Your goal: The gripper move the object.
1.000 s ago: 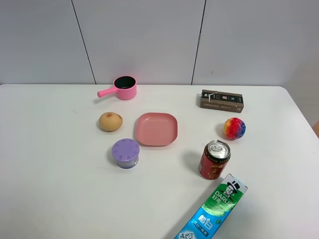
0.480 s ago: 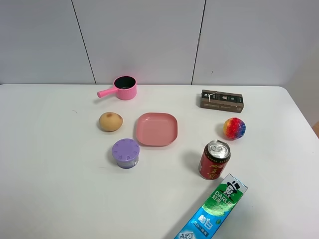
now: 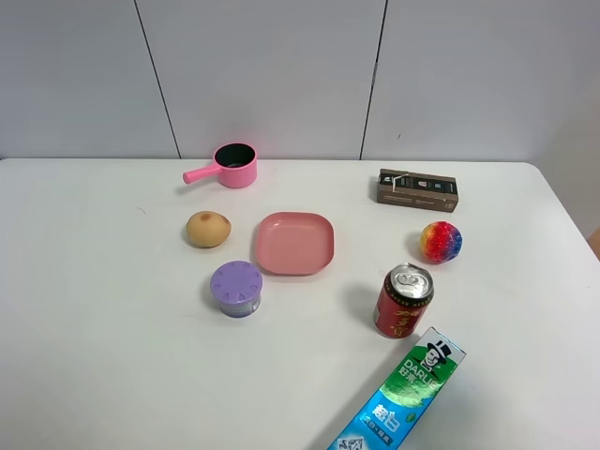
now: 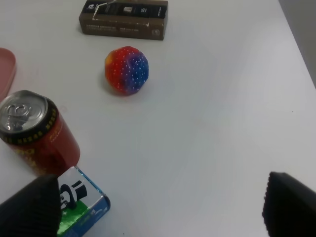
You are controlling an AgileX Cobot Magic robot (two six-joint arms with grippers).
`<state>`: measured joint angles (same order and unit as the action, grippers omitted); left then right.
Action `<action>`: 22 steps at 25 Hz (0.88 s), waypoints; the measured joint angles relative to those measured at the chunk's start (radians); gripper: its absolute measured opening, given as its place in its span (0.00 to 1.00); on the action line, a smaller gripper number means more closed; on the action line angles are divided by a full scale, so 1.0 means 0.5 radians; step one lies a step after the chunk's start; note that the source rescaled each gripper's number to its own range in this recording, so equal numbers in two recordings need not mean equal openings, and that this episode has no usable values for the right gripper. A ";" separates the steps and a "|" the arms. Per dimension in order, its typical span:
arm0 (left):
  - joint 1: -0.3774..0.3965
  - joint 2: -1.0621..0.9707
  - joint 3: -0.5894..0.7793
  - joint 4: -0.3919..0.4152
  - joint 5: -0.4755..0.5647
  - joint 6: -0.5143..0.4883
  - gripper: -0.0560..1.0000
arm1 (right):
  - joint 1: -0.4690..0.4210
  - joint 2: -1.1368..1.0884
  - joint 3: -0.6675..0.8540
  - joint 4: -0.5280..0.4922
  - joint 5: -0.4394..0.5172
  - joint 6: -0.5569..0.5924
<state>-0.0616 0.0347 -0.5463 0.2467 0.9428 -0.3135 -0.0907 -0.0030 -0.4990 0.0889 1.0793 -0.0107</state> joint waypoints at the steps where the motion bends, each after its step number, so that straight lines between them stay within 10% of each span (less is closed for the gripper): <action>1: 0.000 -0.041 0.017 -0.004 -0.010 0.000 1.00 | 0.000 0.000 0.000 0.000 0.000 0.000; 22: 0.000 -0.083 0.032 -0.102 0.249 0.036 1.00 | 0.000 0.000 0.000 0.000 0.000 0.000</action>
<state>-0.0616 -0.0067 -0.5301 0.1956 1.0674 -0.2956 -0.0907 -0.0030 -0.4990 0.0889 1.0793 -0.0107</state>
